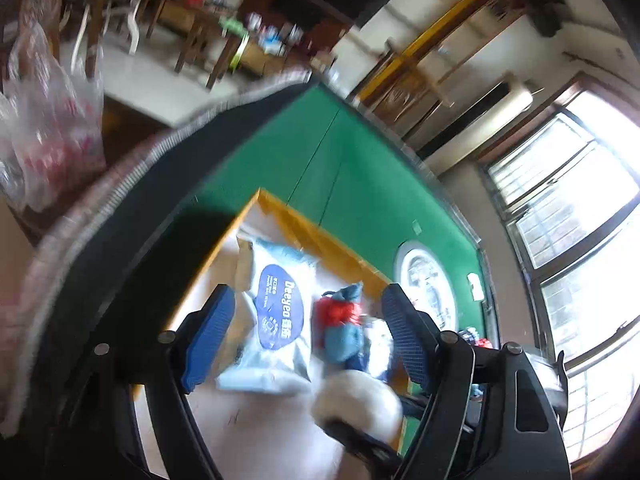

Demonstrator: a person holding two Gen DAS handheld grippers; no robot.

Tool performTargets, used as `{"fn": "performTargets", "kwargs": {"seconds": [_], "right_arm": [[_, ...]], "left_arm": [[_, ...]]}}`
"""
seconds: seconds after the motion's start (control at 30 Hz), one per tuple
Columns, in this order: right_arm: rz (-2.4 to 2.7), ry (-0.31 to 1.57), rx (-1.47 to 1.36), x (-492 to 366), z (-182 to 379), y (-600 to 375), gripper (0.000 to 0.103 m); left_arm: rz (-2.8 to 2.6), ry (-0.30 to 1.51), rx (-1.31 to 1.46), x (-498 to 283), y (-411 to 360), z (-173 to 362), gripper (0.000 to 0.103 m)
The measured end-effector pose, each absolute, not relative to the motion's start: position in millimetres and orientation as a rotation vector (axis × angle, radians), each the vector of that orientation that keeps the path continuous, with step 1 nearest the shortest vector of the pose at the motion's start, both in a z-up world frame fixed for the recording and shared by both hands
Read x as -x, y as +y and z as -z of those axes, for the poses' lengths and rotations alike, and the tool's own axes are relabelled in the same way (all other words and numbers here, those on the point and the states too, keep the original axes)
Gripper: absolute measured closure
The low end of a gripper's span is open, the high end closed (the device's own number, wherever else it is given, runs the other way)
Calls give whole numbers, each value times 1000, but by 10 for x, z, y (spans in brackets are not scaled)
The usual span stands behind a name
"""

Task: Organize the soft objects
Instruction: 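Lower the wipes pack and cloth ball into the box and open both tools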

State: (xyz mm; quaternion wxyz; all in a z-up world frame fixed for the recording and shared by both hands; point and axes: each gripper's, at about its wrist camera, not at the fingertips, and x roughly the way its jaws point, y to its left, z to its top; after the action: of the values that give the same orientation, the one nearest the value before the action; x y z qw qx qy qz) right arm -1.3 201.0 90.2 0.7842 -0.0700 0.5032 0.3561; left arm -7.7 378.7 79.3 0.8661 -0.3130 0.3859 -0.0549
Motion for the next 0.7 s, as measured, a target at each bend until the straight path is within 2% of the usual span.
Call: {"fn": "performTargets", "kwargs": {"seconds": [0.2,0.4,0.5,0.57,0.7], "right_arm": [[-777,1125,167,-64,-768,2160,60],[-849,1083,120,-127,-969,2527,59],[-860,1065,135,-114,-954,2733,53],[-855,1055,124,-124,-942,2851,39],[-848,1052,77,-118,-949,2831,34]], "left_arm": [[84,649,638,776,3984,-1082,22],[-11,609,627,1148,4125,-1032,22],[-18,632,647,1204,4175,-937,22],[-26,651,645,1197,4178,-892,22],[-24,669,638,1235,4170,-856,22]]}}
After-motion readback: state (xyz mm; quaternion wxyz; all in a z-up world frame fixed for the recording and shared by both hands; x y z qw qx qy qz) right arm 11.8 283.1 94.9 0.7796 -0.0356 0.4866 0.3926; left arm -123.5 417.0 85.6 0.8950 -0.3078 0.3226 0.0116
